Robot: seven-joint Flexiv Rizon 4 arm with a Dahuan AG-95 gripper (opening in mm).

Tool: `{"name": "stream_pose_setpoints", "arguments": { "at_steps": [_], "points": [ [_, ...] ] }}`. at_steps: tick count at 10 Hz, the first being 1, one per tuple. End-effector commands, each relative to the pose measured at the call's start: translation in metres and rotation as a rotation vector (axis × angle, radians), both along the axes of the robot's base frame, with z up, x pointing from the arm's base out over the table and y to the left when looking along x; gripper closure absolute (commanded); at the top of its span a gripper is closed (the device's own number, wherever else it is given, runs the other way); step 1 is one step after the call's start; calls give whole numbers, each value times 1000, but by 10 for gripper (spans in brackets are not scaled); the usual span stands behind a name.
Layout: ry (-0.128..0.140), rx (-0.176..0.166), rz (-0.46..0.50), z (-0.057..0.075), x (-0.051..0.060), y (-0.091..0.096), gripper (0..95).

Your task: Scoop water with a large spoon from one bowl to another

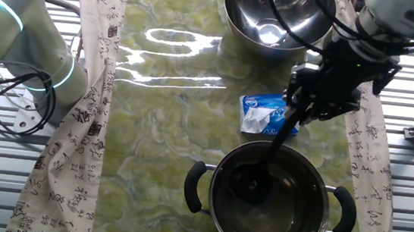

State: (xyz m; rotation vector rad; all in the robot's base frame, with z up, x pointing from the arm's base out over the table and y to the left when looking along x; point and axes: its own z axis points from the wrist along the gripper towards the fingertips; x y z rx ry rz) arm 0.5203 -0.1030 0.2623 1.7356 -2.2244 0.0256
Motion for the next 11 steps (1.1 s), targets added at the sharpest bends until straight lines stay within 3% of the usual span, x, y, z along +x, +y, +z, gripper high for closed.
{"name": "stream_pose_setpoints", "arguments": {
  "at_steps": [1, 11],
  "points": [
    [-2, -8, -14, 3, 5, 3, 950],
    [-1, -15, -41, 15, 15, 13, 950]
  ]
}}
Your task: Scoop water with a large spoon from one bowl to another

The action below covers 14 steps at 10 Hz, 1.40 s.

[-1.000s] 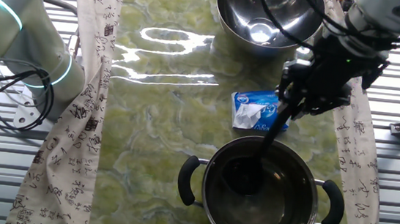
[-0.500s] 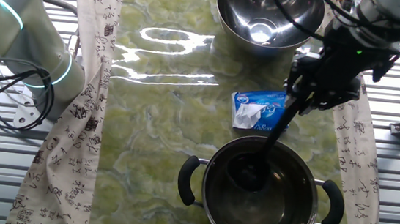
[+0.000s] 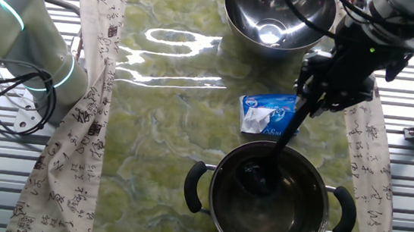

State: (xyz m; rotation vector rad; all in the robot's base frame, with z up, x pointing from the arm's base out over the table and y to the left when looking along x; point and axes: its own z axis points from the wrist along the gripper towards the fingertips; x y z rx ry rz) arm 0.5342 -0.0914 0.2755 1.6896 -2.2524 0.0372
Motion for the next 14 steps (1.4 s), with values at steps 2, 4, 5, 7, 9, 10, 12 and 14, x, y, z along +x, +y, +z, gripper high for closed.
{"name": "stream_pose_setpoints", "arguments": {
  "at_steps": [2, 4, 5, 7, 9, 10, 12, 14],
  "points": [
    [4, -3, -14, 6, 4, 5, 950],
    [3, -3, -29, 11, 8, 11, 950],
    [3, -3, -33, 13, 9, 13, 950],
    [4, -6, -54, 17, 13, 20, 950],
    [3, -10, -79, 19, 18, 30, 950],
    [4, -12, -87, 20, 20, 34, 950],
    [8, -17, -113, 25, 27, 46, 950],
    [7, -18, -132, 28, 32, 55, 950]
  ]
}}
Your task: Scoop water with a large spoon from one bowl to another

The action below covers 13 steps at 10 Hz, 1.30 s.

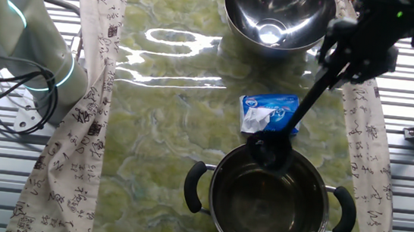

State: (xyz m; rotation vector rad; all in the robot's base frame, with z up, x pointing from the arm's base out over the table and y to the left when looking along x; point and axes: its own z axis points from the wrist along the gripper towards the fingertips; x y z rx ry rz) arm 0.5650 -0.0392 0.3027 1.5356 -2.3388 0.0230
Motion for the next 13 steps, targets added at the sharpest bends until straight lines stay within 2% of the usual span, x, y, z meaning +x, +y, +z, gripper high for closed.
{"name": "stream_pose_setpoints", "arguments": {
  "at_steps": [1, 6, 13],
  "points": [
    [-2, 0, -23, 3, 4, 8, 950],
    [-18, 9, -94, 3, 17, 38, 950],
    [-33, 15, -161, -4, 23, 75, 950]
  ]
}}
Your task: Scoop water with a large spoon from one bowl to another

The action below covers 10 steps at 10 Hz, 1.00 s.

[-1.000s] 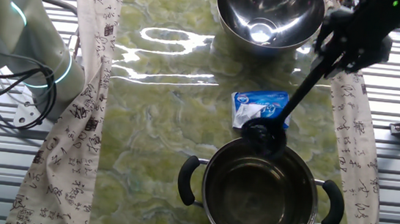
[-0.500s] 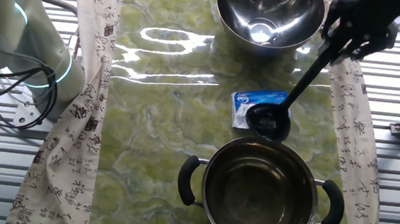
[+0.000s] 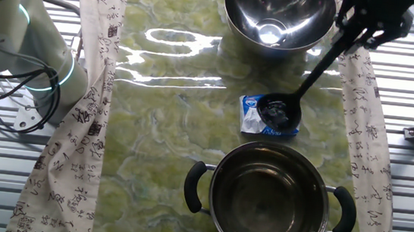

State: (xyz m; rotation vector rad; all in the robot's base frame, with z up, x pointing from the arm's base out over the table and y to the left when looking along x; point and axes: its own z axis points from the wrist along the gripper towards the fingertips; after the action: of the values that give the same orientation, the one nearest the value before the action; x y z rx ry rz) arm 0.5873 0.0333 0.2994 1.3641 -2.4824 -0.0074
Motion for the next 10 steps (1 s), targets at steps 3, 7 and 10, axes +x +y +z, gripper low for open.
{"name": "stream_pose_setpoints", "arguments": {
  "at_steps": [3, 7, 10],
  "points": [
    [-11, 1, -23, -6, 2, 18, 950],
    [-19, 3, -36, -11, 0, 42, 950],
    [-22, 16, -32, -11, -3, 53, 950]
  ]
}}
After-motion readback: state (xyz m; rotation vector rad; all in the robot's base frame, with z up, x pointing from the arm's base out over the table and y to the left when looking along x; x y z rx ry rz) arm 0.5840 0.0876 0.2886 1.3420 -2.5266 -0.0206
